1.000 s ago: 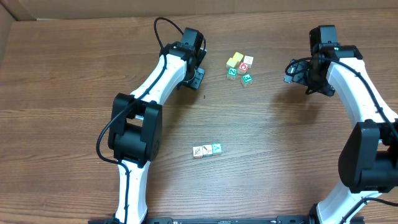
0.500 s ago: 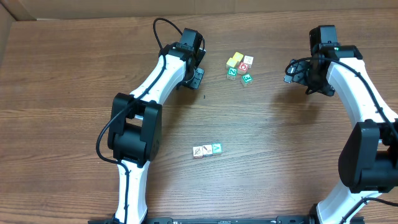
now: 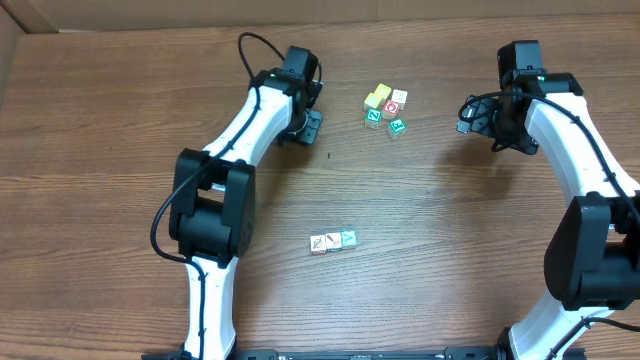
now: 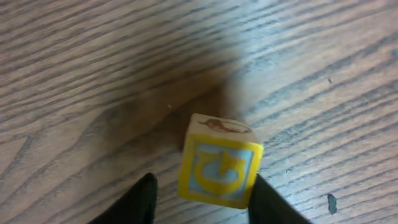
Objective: Flip 3 blocks
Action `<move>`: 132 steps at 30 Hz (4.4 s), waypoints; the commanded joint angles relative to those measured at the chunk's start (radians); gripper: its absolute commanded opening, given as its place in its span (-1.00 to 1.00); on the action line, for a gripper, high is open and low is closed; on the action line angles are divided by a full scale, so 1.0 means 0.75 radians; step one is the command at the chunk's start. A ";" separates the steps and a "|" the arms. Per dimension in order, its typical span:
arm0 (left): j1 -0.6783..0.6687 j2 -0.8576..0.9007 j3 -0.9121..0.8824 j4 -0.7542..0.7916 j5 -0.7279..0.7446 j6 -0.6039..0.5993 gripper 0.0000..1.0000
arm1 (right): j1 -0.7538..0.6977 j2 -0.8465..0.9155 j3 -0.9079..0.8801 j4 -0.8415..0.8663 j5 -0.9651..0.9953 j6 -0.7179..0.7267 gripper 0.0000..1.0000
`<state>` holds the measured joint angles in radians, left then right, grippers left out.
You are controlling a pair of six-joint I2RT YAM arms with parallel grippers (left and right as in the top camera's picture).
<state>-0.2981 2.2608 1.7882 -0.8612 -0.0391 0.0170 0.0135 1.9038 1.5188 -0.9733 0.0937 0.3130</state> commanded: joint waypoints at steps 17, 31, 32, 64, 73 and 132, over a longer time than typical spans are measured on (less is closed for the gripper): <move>0.005 -0.054 -0.106 0.192 0.073 0.047 -0.04 | 0.000 -0.042 0.023 0.003 0.014 -0.009 1.00; 0.005 -0.105 -0.091 0.176 0.076 0.026 -0.30 | 0.000 -0.042 0.023 0.003 0.014 -0.009 1.00; 0.005 -0.113 -0.091 0.163 0.077 0.026 -0.31 | 0.000 -0.042 0.023 0.003 0.014 -0.009 1.00; 0.004 -0.075 -0.180 0.233 0.078 0.042 -0.17 | 0.000 -0.042 0.023 0.003 0.014 -0.009 1.00; 0.003 -0.074 -0.218 0.269 0.078 0.042 -0.19 | 0.000 -0.042 0.023 0.003 0.014 -0.009 1.00; 0.005 -0.255 -0.206 -0.068 0.061 -0.173 -0.60 | 0.000 -0.042 0.023 0.003 0.014 -0.009 1.00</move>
<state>-0.2882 2.0964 1.6291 -0.9085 0.0181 -0.0814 0.0135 1.9038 1.5188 -0.9730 0.0937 0.3126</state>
